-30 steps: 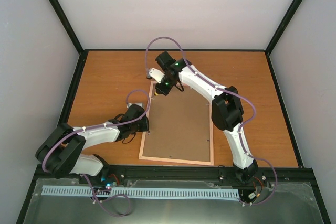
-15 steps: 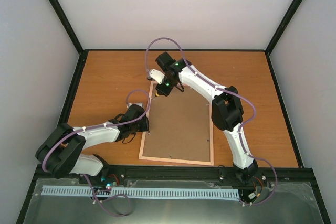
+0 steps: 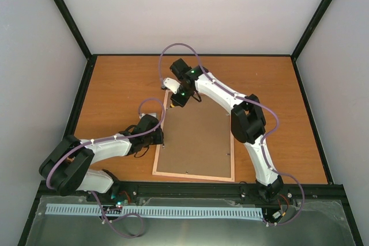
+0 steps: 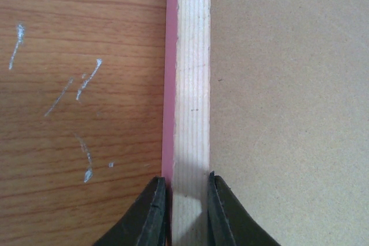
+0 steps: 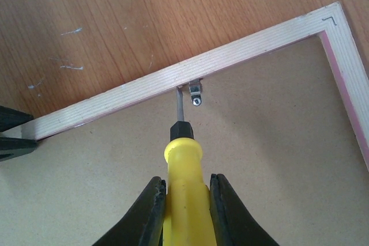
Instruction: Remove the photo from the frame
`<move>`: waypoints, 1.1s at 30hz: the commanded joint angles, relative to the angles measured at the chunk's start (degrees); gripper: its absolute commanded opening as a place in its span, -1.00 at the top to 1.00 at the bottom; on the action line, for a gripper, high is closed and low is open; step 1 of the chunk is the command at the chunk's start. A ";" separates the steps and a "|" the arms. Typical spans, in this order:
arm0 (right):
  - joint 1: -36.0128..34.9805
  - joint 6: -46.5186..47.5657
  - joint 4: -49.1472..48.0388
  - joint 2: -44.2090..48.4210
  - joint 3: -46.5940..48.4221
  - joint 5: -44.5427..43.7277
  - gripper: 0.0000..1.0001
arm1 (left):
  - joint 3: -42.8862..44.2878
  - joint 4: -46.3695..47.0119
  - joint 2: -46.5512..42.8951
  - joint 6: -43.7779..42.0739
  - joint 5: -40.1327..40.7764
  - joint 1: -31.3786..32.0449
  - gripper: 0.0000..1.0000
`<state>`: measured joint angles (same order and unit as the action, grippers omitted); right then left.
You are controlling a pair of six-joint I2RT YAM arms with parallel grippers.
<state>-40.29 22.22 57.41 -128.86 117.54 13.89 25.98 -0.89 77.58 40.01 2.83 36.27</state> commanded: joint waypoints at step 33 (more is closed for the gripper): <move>2.57 -3.28 0.89 20.09 -16.72 -5.12 0.94 | 1.61 -6.07 -3.59 7.10 4.97 -0.32 0.99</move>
<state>-40.32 18.15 61.58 -118.43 109.01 6.22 26.11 -1.04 77.56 40.97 3.73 36.27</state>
